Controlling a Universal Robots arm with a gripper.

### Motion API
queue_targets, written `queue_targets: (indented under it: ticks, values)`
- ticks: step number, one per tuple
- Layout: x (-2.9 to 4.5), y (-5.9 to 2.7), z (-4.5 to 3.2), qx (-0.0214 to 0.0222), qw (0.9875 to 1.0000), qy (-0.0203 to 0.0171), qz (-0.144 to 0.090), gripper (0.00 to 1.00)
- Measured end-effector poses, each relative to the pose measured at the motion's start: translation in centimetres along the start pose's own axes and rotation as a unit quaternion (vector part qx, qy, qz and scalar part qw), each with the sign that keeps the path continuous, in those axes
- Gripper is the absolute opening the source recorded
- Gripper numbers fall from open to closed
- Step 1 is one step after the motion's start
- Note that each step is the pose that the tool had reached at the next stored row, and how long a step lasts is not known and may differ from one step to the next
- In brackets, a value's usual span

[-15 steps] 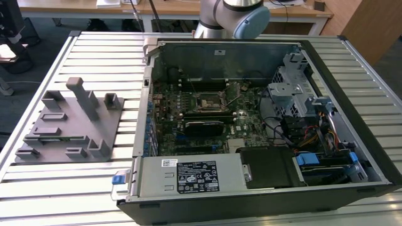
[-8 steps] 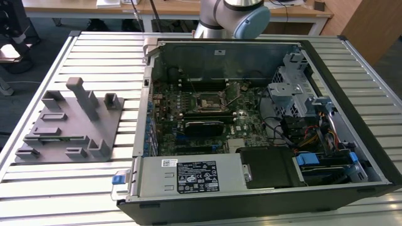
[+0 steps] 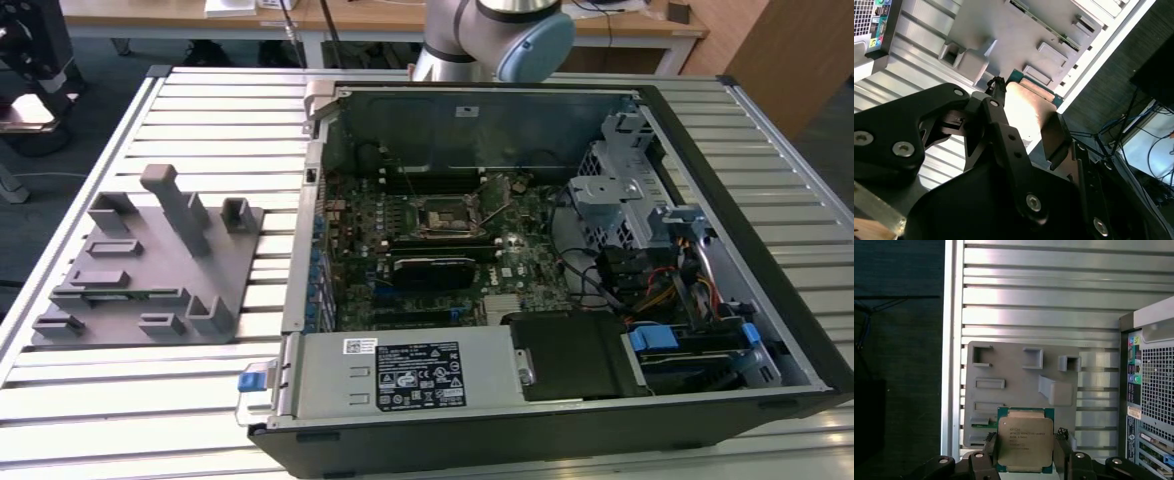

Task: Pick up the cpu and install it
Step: 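Pick up the cpu and move it towards the insertion slot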

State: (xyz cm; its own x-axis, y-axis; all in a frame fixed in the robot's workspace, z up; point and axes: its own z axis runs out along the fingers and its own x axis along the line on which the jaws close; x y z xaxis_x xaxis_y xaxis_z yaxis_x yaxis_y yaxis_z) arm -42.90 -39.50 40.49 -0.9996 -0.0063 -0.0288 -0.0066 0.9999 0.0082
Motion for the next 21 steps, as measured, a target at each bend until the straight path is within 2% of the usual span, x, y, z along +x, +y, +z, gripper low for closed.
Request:
queue_targets:
  ticks: [21]
  values:
    - [-2.17, -0.02, 0.06, 0.0000, 1.0000, 0.0000, 0.000, 0.53]
